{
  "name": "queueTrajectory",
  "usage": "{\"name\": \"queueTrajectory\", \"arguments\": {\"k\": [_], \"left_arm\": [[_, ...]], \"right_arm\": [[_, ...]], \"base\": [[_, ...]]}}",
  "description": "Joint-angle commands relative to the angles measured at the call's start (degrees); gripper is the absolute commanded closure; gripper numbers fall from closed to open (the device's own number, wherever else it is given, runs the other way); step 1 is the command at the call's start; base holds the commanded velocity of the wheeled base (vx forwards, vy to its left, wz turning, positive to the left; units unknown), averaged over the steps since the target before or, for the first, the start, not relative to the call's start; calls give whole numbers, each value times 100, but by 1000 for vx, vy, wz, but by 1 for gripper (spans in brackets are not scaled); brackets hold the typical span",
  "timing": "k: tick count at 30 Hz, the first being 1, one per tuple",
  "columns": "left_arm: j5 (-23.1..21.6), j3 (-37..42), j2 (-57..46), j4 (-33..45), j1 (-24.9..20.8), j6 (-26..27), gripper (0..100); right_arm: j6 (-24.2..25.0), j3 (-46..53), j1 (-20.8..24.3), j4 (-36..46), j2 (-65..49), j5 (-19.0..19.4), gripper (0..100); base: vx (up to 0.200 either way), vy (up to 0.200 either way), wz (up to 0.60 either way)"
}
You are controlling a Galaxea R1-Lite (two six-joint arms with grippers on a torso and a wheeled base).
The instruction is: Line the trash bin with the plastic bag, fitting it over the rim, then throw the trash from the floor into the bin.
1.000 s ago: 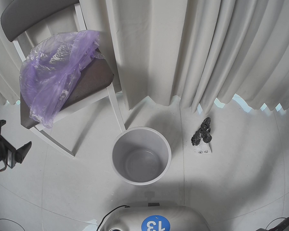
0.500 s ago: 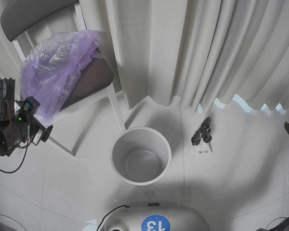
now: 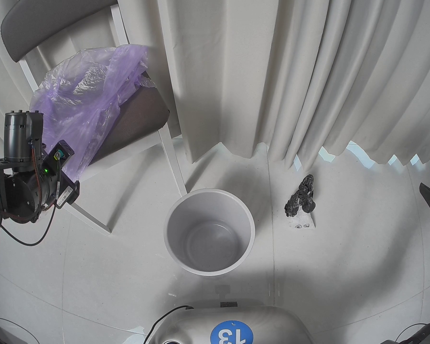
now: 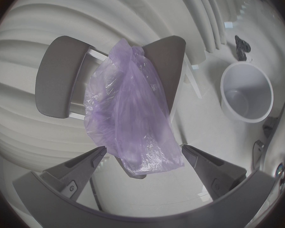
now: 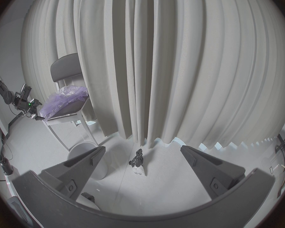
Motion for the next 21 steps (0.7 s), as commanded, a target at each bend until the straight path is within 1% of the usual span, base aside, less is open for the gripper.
{"name": "queueTrajectory", "arguments": {"k": [1,6,8,13,15,21], "left_arm": [[209,103,48,-228,31,279,0],[393,278,56,-571,111,789,0],[402,366,30,-799,216,1087,0],[376,612,-14,-1696,585,2010,0],[367,665,-5,-1854,638,2125,0],[367,665,109,-1889,629,2107,0]], "right_arm": [[7,10,20,-14,90,4,0],[7,45,29,-14,99,4,0],[7,54,29,-14,99,4,0],[7,54,47,-14,143,13,0],[7,54,108,-23,195,13,0],[7,63,187,-23,257,4,0]], "base": [[0,0,0],[0,0,0],[0,0,0],[0,0,0],[0,0,0],[0,0,0]]}}
